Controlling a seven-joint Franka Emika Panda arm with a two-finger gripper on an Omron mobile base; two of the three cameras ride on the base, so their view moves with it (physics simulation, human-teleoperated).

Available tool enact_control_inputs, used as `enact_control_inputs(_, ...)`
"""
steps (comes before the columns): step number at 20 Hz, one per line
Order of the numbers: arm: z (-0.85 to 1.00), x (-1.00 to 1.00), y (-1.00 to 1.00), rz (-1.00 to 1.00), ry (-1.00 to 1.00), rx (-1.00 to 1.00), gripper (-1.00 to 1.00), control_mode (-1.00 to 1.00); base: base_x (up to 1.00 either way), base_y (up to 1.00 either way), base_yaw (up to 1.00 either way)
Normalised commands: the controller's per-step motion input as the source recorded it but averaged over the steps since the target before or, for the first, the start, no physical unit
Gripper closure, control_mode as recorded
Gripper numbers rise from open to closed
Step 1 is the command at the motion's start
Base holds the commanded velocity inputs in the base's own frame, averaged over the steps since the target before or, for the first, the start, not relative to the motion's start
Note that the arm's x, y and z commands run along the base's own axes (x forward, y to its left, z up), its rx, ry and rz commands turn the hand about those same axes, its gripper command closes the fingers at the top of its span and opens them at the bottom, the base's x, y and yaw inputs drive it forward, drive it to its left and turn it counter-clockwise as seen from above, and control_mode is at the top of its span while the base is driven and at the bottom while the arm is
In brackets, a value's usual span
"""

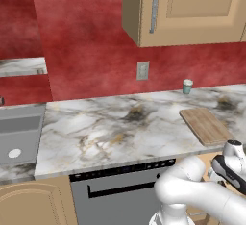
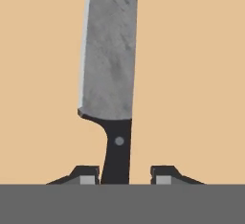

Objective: Open the drawer on the right and place the cutting tools on the cutting board.

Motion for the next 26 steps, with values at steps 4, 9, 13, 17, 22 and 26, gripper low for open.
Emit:
enact_control_inputs(4, -0.01, 0.0, 0.0, 0.0, 0.0, 0.0, 1.0, -1.0, 0.0, 0.0, 0.0)
enact_control_inputs(9, 0.0, 0.0, 0.0, 0.0, 0.0, 0.0, 1.0, -1.0, 0.0, 0.0, 0.0)
enact_control_inputs(13, 0.01, 0.0, 0.0, 0.0, 0.0, 0.0, 1.0, -1.0, 0.0, 0.0, 0.0)
enact_control_inputs(17, 0.39, -0.01, 0.0, 0.0, 0.0, 0.0, 1.0, -1.0, 0.0, 0.0, 0.0)
enact_control_inputs(22, 0.52, -0.32, 0.0, 0.0, 0.0, 0.02, 1.0, -1.0, 0.0, 0.0, 0.0)
enact_control_inputs(26, 0.41, -0.51, 0.0, 0.0, 0.0, 0.02, 1.0, -1.0, 0.0, 0.0, 0.0)
